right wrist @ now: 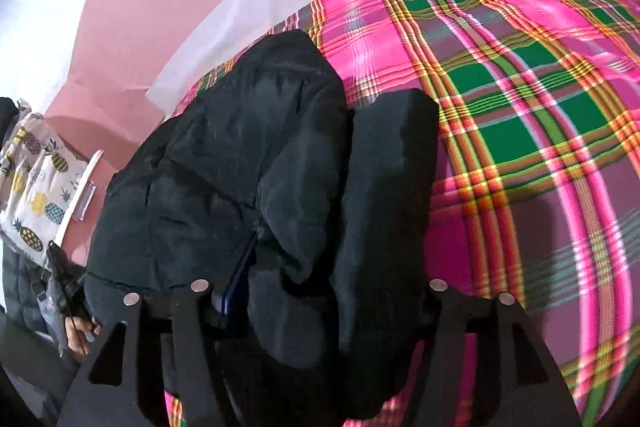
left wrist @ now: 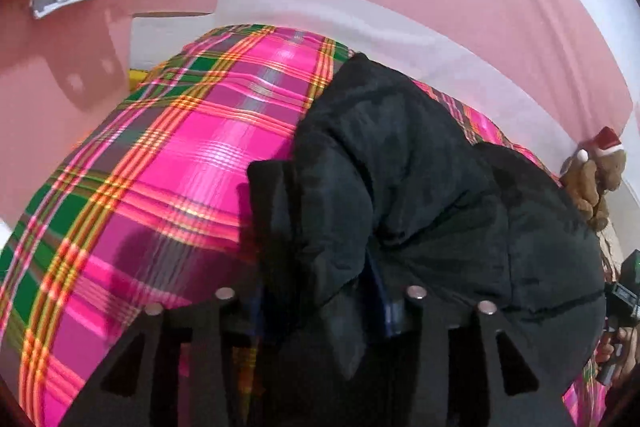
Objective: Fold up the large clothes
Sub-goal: 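Fold the lifted jacket edge over the bundle with both tools, then lower the fold onto the jacket and open both tools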
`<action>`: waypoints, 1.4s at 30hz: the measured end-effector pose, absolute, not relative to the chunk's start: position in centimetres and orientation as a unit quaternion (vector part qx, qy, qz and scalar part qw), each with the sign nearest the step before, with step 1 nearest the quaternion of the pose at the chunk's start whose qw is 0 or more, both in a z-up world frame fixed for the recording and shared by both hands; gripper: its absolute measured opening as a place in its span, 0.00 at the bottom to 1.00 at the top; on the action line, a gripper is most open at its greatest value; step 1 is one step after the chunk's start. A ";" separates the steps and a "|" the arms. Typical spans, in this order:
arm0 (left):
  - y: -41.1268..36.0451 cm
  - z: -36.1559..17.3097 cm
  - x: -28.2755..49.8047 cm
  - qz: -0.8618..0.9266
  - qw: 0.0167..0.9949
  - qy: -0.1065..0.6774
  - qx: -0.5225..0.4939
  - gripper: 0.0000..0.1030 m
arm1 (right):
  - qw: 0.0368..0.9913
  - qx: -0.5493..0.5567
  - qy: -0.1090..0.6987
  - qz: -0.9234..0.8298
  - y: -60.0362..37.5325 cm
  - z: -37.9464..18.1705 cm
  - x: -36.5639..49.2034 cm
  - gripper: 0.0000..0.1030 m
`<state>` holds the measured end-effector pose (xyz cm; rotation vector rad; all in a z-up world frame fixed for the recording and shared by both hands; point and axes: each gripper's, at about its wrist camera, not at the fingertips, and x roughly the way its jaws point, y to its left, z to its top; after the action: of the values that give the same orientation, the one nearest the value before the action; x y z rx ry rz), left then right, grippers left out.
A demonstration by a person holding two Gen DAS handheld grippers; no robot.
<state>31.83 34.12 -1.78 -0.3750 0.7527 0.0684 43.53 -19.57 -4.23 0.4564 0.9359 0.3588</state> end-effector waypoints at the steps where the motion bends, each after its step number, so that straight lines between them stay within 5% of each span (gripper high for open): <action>1: 34.2 -1.4 31.6 0.038 0.911 0.367 -0.184 0.51 | 0.853 0.217 0.445 0.167 -19.7 -3.7 43.2 0.60; 13: 33.2 4.9 23.7 0.082 0.935 0.306 -0.158 0.57 | 0.910 0.158 0.363 0.124 -20.8 3.4 34.9 0.62; 24: 28.1 0.7 25.1 0.048 0.929 0.348 -0.112 0.60 | 0.888 0.075 0.434 0.129 -15.8 -2.4 35.3 0.62; 33: 25.2 3.5 18.8 0.053 0.932 0.341 -0.109 0.60 | 0.915 0.041 0.381 0.127 -14.7 2.1 28.5 0.62; 42: 17.7 6.7 9.0 0.031 0.945 0.314 -0.086 0.76 | 0.933 0.018 0.338 0.121 -12.7 5.5 18.2 0.62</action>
<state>8.95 17.72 6.70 -0.1754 0.6389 0.0628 18.21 -12.71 5.46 0.0361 0.6914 0.2472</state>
